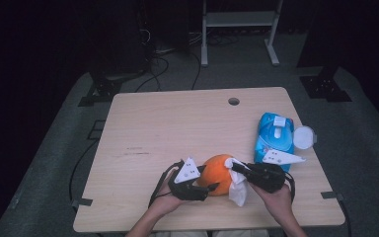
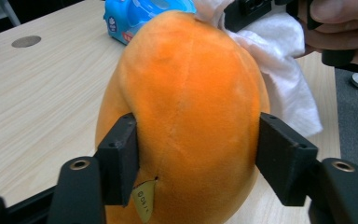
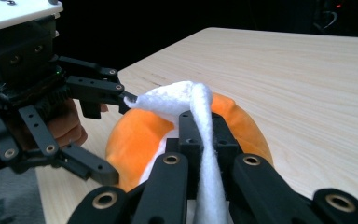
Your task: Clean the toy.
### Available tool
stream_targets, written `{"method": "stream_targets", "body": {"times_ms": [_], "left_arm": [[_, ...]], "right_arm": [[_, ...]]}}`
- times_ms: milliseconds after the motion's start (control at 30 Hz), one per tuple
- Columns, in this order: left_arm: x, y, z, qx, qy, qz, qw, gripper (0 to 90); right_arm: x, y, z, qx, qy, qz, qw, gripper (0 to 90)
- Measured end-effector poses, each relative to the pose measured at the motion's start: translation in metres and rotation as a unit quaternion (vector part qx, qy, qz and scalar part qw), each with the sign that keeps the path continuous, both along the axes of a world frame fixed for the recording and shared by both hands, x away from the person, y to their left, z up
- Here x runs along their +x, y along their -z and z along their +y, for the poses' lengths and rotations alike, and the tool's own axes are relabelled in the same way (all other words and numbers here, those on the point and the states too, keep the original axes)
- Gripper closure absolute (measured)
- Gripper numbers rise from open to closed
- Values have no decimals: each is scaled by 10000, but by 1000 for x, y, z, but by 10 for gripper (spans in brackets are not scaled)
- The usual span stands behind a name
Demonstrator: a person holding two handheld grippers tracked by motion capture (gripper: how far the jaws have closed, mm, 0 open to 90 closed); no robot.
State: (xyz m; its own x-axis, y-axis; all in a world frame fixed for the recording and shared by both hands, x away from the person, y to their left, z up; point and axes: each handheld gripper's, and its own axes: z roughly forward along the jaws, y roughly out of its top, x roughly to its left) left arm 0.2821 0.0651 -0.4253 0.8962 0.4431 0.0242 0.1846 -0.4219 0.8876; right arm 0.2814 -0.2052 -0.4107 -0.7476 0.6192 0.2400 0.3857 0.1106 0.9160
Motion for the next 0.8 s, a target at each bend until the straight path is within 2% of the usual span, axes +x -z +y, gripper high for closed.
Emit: {"method": "stream_targets", "body": {"times_ms": [100, 167, 233, 300, 367, 433, 500, 567, 667, 733, 800], "left_arm": [[4, 3, 3, -135, -79, 51, 9999, 263], [9, 4, 6, -351, -247, 130, 9990, 150], [15, 7, 6, -429, -276, 309, 9982, 90], [16, 12, 2, -393, -130, 472, 9980, 119], [11, 12, -1, -284, -21, 353, 9990, 211], [4, 7, -4, -180, 22, 192, 9997, 291], [0, 0, -2, -159, 53, 114, 9998, 339], [0, -6, 4, -314, 75, 181, 9993, 355], [0, -8, 4, -245, 56, 188, 9995, 352], [-1, -6, -1, -173, 36, 184, 9997, 337], [0, -5, -1, -195, -19, 196, 9996, 300]], "right_arm": [[-4, -4, 8, -79, -138, -111, 9998, 857], [-2, -1, 8, -82, -232, -27, 9997, 858], [0, 2, 5, -69, -225, 45, 9997, 858], [-1, 1, 5, -70, -209, 63, 9997, 858], [-5, -3, 12, -102, -309, -18, 9995, 857], [-10, -7, 20, -56, -557, -87, 9984, 857], [-12, -10, 26, -256, -535, -235, 9980, 858], [-8, -10, 18, -136, -371, -218, 9990, 858], [-1, -2, 4, -84, -76, 1, 9999, 858], [-3, 1, 9, -35, -123, 72, 9999, 857], [-9, -2, 21, -147, -261, -58, 9995, 857]]}}
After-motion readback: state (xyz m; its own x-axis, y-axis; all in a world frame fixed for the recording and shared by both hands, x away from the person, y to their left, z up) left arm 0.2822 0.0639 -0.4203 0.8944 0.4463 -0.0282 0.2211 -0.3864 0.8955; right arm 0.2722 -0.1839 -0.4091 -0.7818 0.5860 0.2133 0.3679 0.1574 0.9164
